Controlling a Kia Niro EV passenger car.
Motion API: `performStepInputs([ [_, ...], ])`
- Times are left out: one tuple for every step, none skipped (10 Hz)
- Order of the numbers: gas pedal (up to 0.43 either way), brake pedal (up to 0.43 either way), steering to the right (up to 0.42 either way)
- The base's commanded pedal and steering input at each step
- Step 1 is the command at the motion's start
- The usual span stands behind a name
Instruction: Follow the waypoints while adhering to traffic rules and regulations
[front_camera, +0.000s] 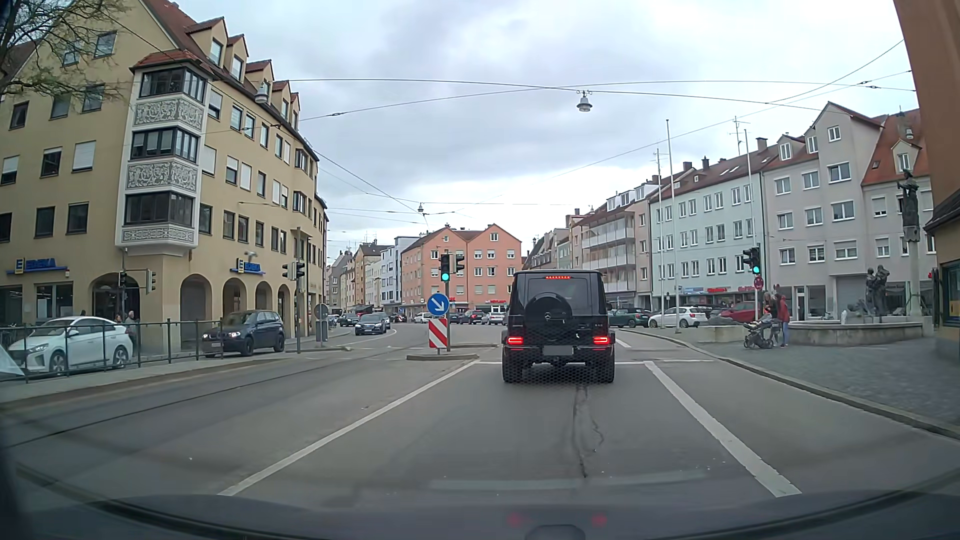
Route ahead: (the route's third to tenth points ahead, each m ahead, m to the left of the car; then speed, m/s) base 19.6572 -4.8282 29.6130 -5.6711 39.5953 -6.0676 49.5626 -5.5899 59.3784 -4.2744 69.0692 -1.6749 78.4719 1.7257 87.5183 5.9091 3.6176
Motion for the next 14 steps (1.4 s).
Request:
performStepInputs([
  [0.000, 0.000, 0.054],
  [0.000, 0.000, 0.054],
  [0.000, 0.000, 0.054],
  [0.000, 0.000, 0.054],
  [0.000, 0.000, 0.053],
  [0.000, 0.000, 0.052],
  [0.000, 0.000, 0.050],
  [0.000, 0.000, 0.045],
  [0.000, 0.000, 0.035],
  [0.000, 0.000, 0.028],
  [0.000, 0.000, 0.024],
  [0.000, 0.000, 0.021],
  [0.000, 0.030, 0.020],
  [0.000, 0.079, 0.020],
])
